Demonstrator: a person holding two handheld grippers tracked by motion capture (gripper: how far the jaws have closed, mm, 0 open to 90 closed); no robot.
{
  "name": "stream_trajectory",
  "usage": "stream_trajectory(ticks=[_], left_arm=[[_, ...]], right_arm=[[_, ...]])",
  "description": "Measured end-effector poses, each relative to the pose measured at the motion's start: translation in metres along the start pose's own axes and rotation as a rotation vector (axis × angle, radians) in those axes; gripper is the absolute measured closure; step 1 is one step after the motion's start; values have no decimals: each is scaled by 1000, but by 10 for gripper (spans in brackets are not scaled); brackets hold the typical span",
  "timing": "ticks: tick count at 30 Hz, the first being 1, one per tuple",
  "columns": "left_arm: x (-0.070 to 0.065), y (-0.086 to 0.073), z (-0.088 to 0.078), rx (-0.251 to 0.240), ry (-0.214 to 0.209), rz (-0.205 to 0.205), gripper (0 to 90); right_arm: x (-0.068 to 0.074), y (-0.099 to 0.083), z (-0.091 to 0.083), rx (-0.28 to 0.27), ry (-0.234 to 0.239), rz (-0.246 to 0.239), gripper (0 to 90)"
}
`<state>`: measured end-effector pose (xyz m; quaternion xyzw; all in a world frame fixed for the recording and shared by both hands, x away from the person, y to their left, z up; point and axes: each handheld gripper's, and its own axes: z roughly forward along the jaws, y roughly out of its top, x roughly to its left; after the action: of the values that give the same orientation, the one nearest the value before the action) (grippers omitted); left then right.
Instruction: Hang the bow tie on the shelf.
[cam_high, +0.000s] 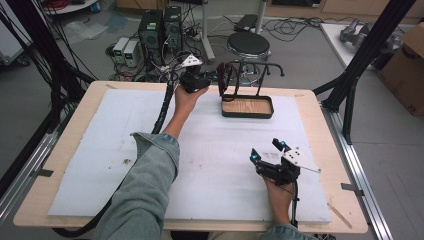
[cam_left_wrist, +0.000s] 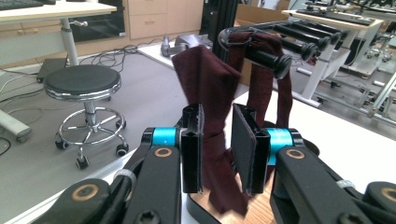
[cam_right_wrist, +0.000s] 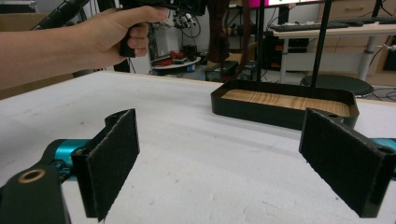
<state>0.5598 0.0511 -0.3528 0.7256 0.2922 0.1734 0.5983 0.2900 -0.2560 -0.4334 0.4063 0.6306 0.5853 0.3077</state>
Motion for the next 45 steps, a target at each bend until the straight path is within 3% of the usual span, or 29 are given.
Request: stream_trajectory(ticks=[10,12,15,17,21,32,45], left_arm=[[-5,15,-20,3,-14,53,689],[-8,19,-26,4,-14,83,677],[-10,24,-37,-12,-31,82,651],[-10,28,-48,-34,-57,85,638],[-11,35,-70,-63,-65,107,610],[-20,38,-136,-126,-44,128,548],[-24,30,-204,-132,17,166,489]], right_arm=[[0,0,0,1,-1,-2,113],[0,0,0,0,-1,0,113],[0,0,0,3,-1,-3,113],[0,0,0,1,0,-4,112],[0,0,0,4,0,-9,112],[1,0,0,4,-2,-8,112],[2,0,0,11,-7,-13,113]])
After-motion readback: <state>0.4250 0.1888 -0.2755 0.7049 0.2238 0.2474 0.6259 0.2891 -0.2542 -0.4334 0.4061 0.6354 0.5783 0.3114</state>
